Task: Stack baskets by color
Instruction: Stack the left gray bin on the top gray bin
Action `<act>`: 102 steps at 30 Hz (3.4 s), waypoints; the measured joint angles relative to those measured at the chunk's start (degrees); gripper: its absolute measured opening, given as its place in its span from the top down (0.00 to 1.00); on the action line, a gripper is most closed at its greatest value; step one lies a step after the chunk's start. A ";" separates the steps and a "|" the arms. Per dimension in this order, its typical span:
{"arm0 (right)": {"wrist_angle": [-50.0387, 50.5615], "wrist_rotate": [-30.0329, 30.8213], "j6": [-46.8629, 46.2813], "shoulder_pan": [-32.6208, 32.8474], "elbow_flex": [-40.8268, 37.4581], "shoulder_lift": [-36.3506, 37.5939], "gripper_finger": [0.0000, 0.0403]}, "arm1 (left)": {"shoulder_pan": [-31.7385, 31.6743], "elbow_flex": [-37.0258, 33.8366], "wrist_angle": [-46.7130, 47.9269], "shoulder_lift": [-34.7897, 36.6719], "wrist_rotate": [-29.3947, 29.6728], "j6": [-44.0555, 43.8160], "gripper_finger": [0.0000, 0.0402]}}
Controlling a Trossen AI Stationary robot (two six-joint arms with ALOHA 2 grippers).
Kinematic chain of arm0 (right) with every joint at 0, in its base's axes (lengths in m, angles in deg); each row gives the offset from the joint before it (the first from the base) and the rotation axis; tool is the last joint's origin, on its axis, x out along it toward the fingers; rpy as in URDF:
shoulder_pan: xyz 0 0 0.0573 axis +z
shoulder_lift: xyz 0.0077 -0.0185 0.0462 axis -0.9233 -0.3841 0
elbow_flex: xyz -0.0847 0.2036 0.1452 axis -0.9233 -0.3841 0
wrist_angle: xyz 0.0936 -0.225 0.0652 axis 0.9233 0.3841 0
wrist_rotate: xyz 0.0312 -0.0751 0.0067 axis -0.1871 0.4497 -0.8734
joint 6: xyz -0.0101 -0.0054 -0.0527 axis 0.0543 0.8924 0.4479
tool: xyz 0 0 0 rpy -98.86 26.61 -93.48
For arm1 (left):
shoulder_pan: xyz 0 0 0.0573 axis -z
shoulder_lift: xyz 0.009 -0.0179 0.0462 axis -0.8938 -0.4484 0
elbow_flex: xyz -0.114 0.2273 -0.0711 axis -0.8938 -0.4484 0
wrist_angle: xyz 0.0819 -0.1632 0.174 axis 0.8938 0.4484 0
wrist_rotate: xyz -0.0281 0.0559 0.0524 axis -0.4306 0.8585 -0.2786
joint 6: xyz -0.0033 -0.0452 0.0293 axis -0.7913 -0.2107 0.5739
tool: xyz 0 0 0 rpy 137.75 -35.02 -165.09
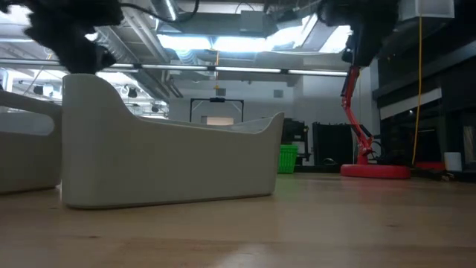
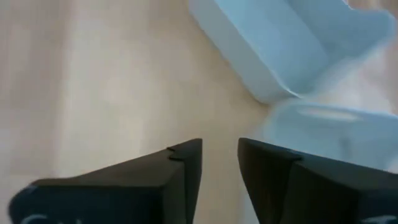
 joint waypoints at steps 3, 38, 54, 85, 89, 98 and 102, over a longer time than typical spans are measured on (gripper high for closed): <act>-4.86 0.55 -2.08 1.00 -5.24 4.65 0.77 | 3.41 0.02 0.53 -1.49 -2.95 -2.21 0.71; -13.53 2.43 -4.46 1.15 -14.66 10.53 0.77 | 7.64 4.62 18.11 -23.11 1.39 -5.33 1.00; -13.88 2.45 -3.20 1.15 -14.66 10.53 0.77 | -24.51 40.60 35.20 -20.07 35.63 27.92 1.00; -16.09 4.49 -1.40 1.13 -14.66 10.53 0.77 | -60.81 57.36 28.17 -51.53 25.30 63.18 1.00; -16.08 4.49 -1.31 1.13 -14.66 10.53 0.77 | -61.56 58.45 30.49 -52.12 24.85 64.95 1.00; -16.07 4.46 -1.31 1.13 -14.66 10.53 0.77 | -64.40 56.61 28.77 -52.90 21.18 67.67 1.00; -16.05 4.46 -1.48 1.13 -14.66 10.53 0.77 | -65.39 56.52 29.37 -54.76 20.69 67.67 1.00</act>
